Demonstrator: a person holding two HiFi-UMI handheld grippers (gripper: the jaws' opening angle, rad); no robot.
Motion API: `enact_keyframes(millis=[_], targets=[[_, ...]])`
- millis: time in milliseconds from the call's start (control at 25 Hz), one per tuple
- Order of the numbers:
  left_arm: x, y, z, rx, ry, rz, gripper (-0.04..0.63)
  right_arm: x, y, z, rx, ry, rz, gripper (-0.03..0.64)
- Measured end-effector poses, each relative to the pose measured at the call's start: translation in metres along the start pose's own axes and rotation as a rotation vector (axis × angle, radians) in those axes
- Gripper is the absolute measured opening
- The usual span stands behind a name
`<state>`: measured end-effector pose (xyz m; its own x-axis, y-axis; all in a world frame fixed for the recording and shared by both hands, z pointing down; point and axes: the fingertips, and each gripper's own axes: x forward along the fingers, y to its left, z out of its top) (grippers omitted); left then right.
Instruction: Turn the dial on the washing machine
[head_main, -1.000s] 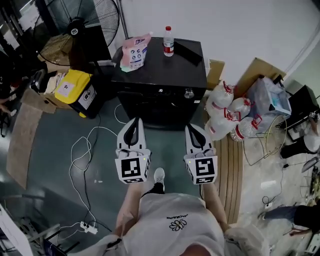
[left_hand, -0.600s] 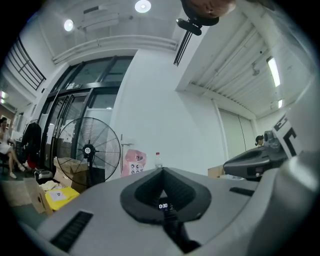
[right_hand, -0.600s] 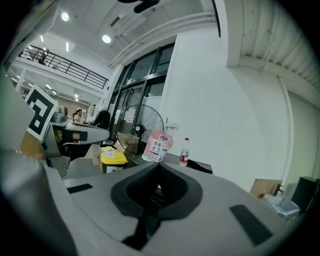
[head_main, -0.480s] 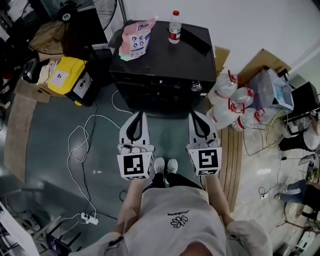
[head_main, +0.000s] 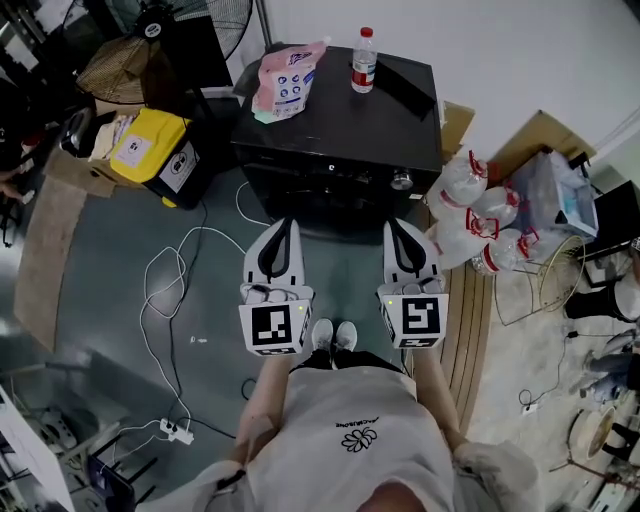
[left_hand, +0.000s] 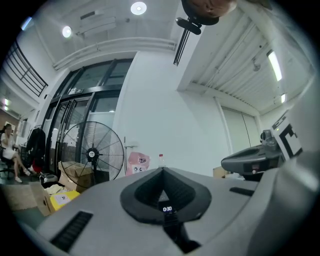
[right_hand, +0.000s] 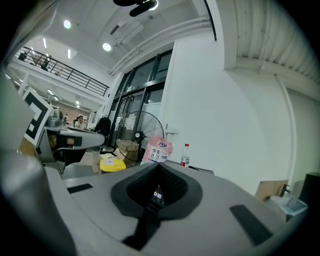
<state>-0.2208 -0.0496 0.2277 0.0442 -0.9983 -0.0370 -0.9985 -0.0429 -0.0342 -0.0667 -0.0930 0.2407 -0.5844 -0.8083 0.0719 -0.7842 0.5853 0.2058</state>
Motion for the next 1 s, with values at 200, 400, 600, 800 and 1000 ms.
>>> enact_keyframes(millis=[200, 400, 600, 800, 1000], targets=[[0.001, 0.003, 0.002, -0.001, -0.004, 0.012, -0.002, 0.0, -0.001, 0.003, 0.003, -0.012, -0.002, 0.003], [0.013, 0.006, 0.01, 0.012, -0.025, 0.01, -0.002, 0.006, -0.008, 0.007, -0.007, -0.026, -0.013, 0.003], [0.031, 0.003, 0.008, 0.029, -0.02, -0.018, -0.002, 0.015, -0.021, 0.007, -0.013, -0.033, -0.037, 0.003], [0.064, -0.012, -0.019, 0.039, 0.01, -0.062, -0.002, 0.032, -0.045, -0.014, 0.003, -0.025, -0.067, 0.003], [0.102, -0.036, -0.066, 0.03, 0.059, -0.115, -0.002, 0.049, -0.065, -0.061, 0.057, -0.005, -0.096, 0.003]])
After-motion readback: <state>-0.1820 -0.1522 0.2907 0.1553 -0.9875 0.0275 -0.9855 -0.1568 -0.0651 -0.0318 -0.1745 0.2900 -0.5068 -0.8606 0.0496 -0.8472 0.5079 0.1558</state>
